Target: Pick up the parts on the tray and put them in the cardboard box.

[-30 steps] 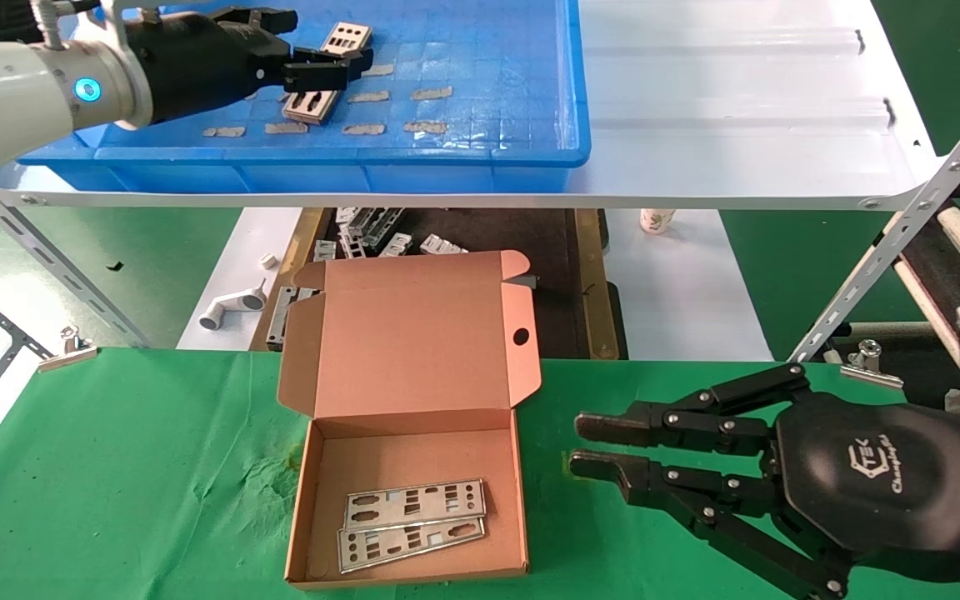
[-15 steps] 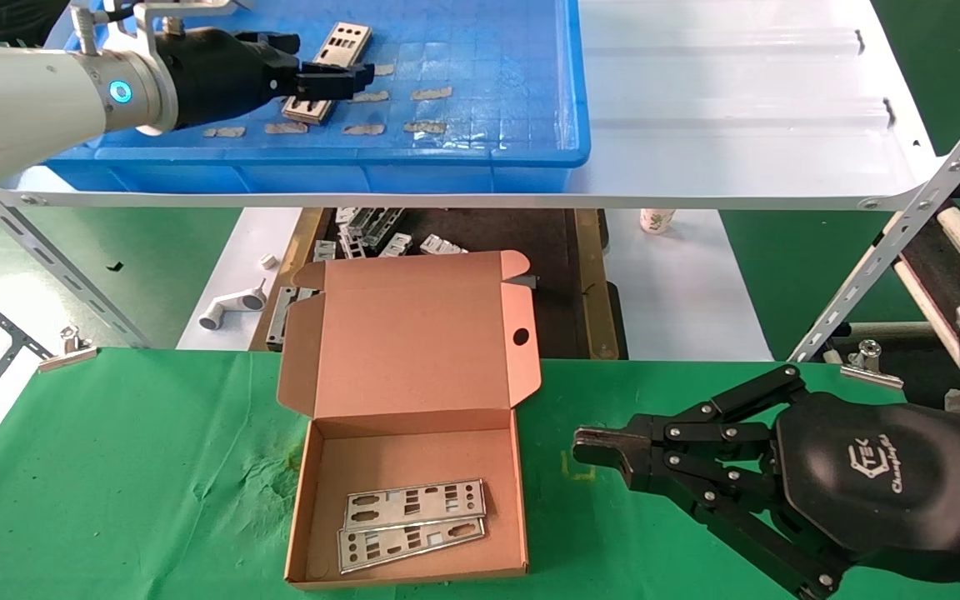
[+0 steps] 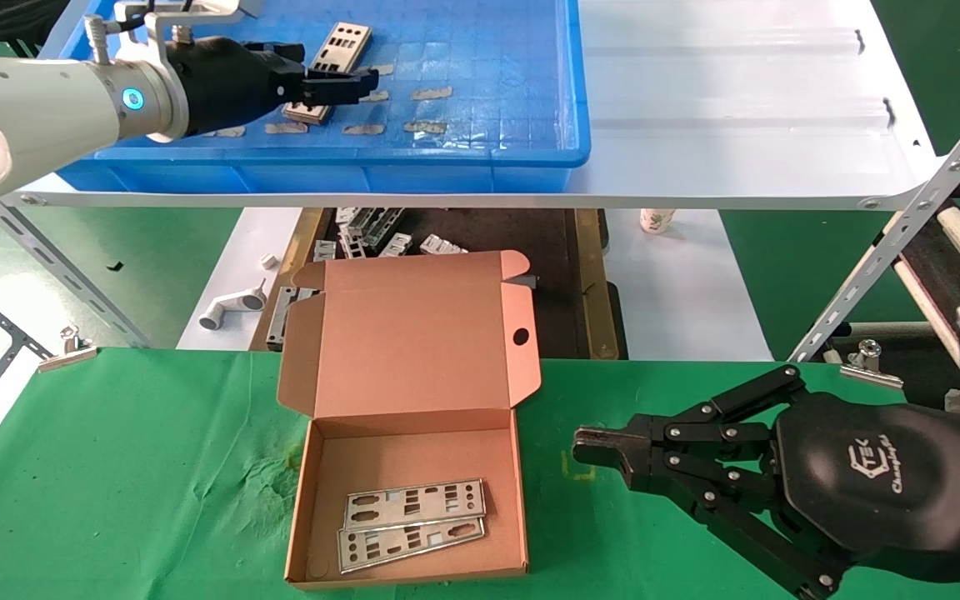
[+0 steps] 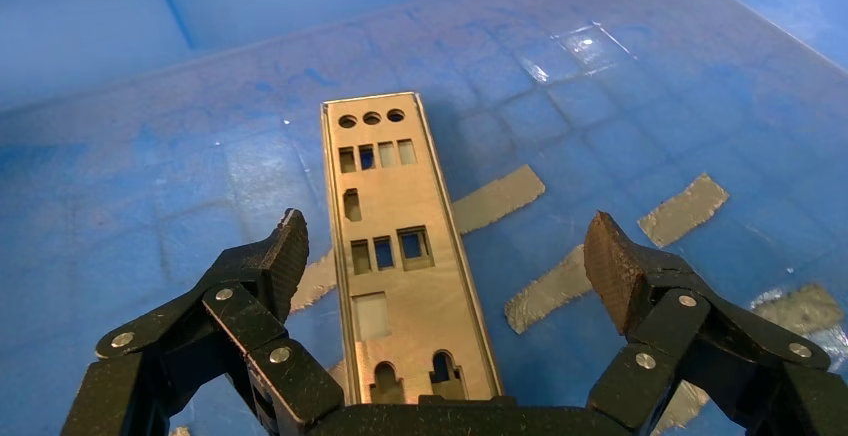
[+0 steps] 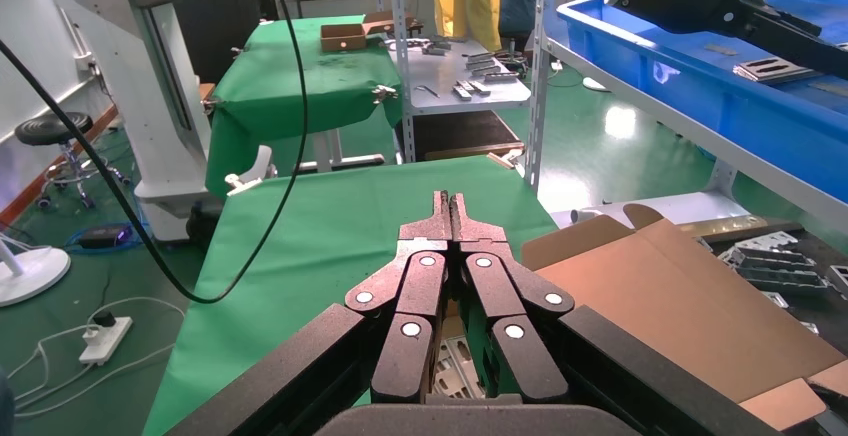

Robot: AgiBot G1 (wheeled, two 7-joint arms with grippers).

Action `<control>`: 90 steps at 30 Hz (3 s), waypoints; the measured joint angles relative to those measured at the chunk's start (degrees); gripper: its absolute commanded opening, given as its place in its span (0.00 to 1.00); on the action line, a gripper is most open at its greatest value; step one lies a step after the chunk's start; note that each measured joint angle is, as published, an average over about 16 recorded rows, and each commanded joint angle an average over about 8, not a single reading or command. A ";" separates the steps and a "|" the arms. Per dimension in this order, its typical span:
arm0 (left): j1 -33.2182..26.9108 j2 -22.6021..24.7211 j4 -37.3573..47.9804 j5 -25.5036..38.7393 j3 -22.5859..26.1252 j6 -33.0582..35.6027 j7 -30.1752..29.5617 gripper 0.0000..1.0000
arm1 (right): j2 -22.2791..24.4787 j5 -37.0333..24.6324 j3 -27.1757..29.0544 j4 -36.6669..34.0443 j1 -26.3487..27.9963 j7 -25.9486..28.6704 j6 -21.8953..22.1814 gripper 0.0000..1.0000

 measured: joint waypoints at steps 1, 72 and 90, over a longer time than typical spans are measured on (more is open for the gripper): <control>-0.07 0.06 0.24 -0.10 -0.08 -0.09 0.25 0.39 | 0.00 0.00 0.00 0.00 0.00 0.00 0.00 0.00; -2.09 1.96 7.51 -3.55 -2.73 -2.22 9.70 1.00 | 0.03 0.04 -0.07 0.00 0.02 -0.03 0.03 0.00; -2.19 1.98 7.92 -3.97 -3.04 -2.14 10.22 0.63 | 0.03 0.06 -0.08 0.00 0.02 -0.04 0.03 0.00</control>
